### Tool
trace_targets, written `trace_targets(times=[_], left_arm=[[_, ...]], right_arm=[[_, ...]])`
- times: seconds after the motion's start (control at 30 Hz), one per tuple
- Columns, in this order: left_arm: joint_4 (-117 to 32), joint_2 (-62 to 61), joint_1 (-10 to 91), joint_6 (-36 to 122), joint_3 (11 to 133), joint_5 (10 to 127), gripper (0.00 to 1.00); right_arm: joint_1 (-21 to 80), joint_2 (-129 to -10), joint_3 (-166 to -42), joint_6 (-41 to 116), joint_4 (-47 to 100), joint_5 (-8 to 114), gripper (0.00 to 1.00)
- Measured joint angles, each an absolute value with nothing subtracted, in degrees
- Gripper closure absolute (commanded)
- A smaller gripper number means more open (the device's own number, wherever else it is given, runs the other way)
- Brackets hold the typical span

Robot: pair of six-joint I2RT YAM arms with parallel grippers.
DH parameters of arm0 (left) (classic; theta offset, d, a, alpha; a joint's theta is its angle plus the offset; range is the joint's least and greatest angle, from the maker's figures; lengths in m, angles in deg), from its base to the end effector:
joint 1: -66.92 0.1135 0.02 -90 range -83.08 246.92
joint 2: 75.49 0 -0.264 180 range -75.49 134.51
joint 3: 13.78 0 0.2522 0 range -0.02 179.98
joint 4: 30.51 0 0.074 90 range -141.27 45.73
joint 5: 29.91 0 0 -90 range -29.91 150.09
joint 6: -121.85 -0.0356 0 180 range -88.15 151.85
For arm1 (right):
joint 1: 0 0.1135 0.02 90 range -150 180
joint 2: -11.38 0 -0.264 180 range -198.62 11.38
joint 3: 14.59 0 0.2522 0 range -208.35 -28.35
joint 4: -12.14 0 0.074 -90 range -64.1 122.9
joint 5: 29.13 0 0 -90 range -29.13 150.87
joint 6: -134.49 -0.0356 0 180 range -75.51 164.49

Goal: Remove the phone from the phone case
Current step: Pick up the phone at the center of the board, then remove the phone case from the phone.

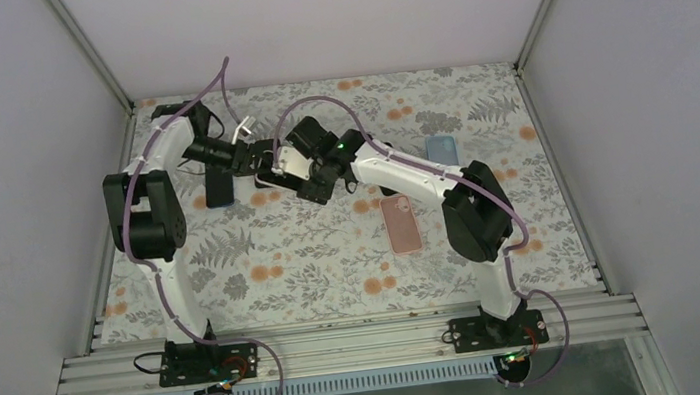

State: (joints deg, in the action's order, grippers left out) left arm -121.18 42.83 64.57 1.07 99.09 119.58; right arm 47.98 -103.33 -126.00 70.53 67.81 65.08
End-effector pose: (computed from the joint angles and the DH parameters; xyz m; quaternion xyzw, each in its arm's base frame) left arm 0.3849 -0.0465 0.2304 0.2218 0.8386 -0.4916 0.0767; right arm 0.2955 0.3241 0.2450 -0.5718 0.7748 0.0161 0.2692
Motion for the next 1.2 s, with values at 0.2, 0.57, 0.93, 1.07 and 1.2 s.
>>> trace_targets(times=[0.2,0.57,0.93,1.07,1.2], left_arm=[[-120.45,42.13,64.33,1.13,97.34,120.32,0.8],[-122.4,31.99,61.82,-8.18,97.13,114.57,0.98],[-122.14,16.28,59.66,-18.89,95.07,103.42,0.98],[-122.71,12.65,55.59,-21.23,91.62,101.46,0.98],[-122.82,10.53,52.95,-21.97,90.88,101.13,0.98]], right_arm=[[47.98,-103.33,-126.94,71.16,68.16,65.67,0.35],[46.19,-101.61,-128.75,73.35,75.31,53.3,0.0],[35.81,-94.5,-125.21,84.19,88.75,30.61,0.05],[35.57,-96.32,-126.63,86.71,91.86,27.02,0.08],[35.61,-99.09,-128.6,88.06,93.21,25.58,0.09]])
